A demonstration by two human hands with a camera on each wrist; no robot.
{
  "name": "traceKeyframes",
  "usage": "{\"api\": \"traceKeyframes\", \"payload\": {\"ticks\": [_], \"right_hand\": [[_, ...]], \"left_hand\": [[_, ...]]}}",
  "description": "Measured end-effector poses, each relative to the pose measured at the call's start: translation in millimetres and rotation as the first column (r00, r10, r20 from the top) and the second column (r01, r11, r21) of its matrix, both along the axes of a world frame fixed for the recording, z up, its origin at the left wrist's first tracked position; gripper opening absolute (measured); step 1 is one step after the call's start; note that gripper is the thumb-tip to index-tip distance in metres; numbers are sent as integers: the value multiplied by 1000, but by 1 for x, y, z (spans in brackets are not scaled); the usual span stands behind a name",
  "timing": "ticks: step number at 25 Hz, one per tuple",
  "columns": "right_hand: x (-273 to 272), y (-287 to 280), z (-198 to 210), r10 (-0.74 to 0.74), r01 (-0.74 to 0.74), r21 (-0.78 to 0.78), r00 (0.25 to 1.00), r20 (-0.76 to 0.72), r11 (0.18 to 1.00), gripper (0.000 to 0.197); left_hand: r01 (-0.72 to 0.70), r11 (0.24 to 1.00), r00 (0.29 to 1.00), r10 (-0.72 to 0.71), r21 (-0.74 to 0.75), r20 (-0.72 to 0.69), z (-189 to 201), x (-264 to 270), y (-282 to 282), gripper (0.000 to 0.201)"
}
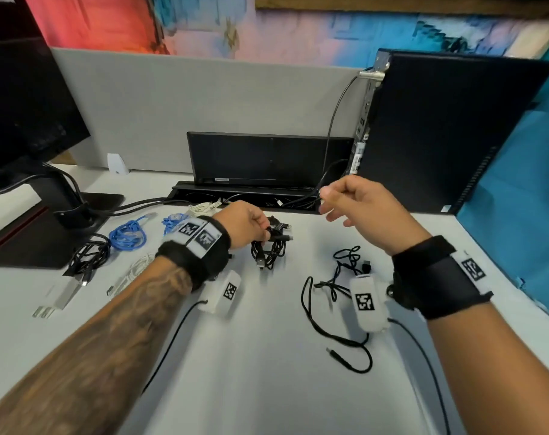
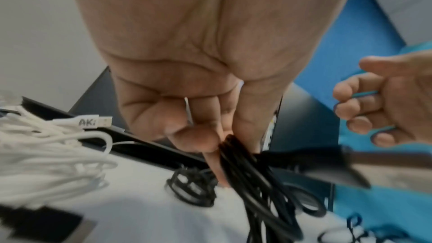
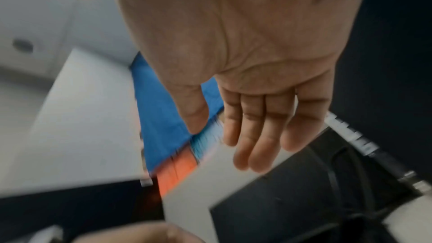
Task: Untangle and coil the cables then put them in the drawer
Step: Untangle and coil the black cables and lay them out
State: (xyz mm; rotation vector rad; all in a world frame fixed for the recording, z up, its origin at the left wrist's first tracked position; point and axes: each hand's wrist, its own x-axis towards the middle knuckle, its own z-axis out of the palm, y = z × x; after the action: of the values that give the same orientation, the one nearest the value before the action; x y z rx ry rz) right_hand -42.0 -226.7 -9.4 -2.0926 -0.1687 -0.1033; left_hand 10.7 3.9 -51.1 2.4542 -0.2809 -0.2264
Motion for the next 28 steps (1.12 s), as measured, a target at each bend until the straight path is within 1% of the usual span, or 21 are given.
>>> {"api": "traceKeyframes", "payload": {"ticks": [2, 4, 6, 7, 8, 9, 10, 11, 12, 13, 14, 15, 16, 17, 18, 19, 20, 22, 24, 26, 28], "right_hand": [[2, -10, -5, 27, -39, -215, 998, -59, 976, 24], [8, -24, -18, -14, -41, -429, 992, -124, 902, 18], [13, -42, -31, -143, 15, -615, 977, -160, 788, 16], [14, -51, -36, -215, 28, -683, 958, -190, 730, 16], [14, -57, -41, -266, 1, -723, 930, -254, 691, 19], [14, -59, -46, -294, -58, -732, 892, -343, 679, 26], [12, -60, -50, -302, -114, -709, 850, -432, 696, 29], [11, -59, -53, -292, -148, -676, 821, -491, 722, 29], [9, -58, -54, -277, -156, -657, 817, -505, 737, 27], [8, -58, -52, -264, -135, -650, 837, -479, 748, 25], [5, -58, -48, -250, -80, -638, 877, -411, 766, 21], [1, -59, -41, -225, -9, -594, 921, -318, 804, 17], [-4, -59, -31, -184, 45, -503, 956, -229, 863, 11], [-10, -57, -19, -129, 58, -392, 979, -156, 918, 6], [-18, -53, -7, -62, 28, -314, 993, -100, 949, 4], [-26, -48, 4, 5, -21, -304, 998, -55, 952, 3], [-31, -43, 11, 62, -62, -339, 998, -11, 939, 5], [-38, -32, 20, 134, -76, -418, 985, 111, 905, 9], [-40, -26, 23, 140, -50, -387, 968, 208, 921, 19], [-43, -24, 24, 165, -107, -316, 972, 165, 943, 27], [-46, -25, 26, 238, -218, -287, 970, 38, 933, 22]], "left_hand": [[12, 982, 999, -6, 188, -35, -5, 6, -11, 11], [35, 927, 999, -30, 373, -18, -7, 9, -22, 18], [65, 836, 997, -81, 544, 5, -3, 8, -30, 24], [69, 812, 995, -98, 580, 19, 0, 7, -33, 26], [68, 810, 993, -110, 583, 37, 4, 6, -35, 27], [69, 829, 991, -120, 555, 56, 9, 4, -37, 28], [78, 862, 990, -128, 501, 66, 13, 2, -39, 29], [91, 900, 988, -135, 426, 73, 17, -1, -42, 28], [104, 935, 987, -138, 339, 77, 20, -3, -46, 26], [113, 963, 986, -139, 244, 89, 23, -6, -48, 24], [123, 980, 982, -142, 155, 121, 27, -10, -50, 22], [136, 989, 974, -146, 65, 174, 31, -13, -52, 20], [158, 987, 963, -148, -31, 227, 36, -17, -55, 19], [187, 974, 953, -148, -129, 264, 41, -20, -58, 20], [218, 949, 949, -152, -226, 276, 46, -23, -61, 21], [251, 917, 950, -172, -309, 263, 52, -26, -65, 23], [285, 884, 950, -210, -371, 231, 57, -31, -70, 25], [352, 832, 936, -315, -429, 156, 60, -42, -79, 28], [395, 830, 916, -390, -393, 95, 58, -54, -85, 32], [392, 864, 919, -384, -316, 87, 54, -60, -81, 41], [400, 876, 916, -376, -269, 139, 47, -57, -72, 41]]}}
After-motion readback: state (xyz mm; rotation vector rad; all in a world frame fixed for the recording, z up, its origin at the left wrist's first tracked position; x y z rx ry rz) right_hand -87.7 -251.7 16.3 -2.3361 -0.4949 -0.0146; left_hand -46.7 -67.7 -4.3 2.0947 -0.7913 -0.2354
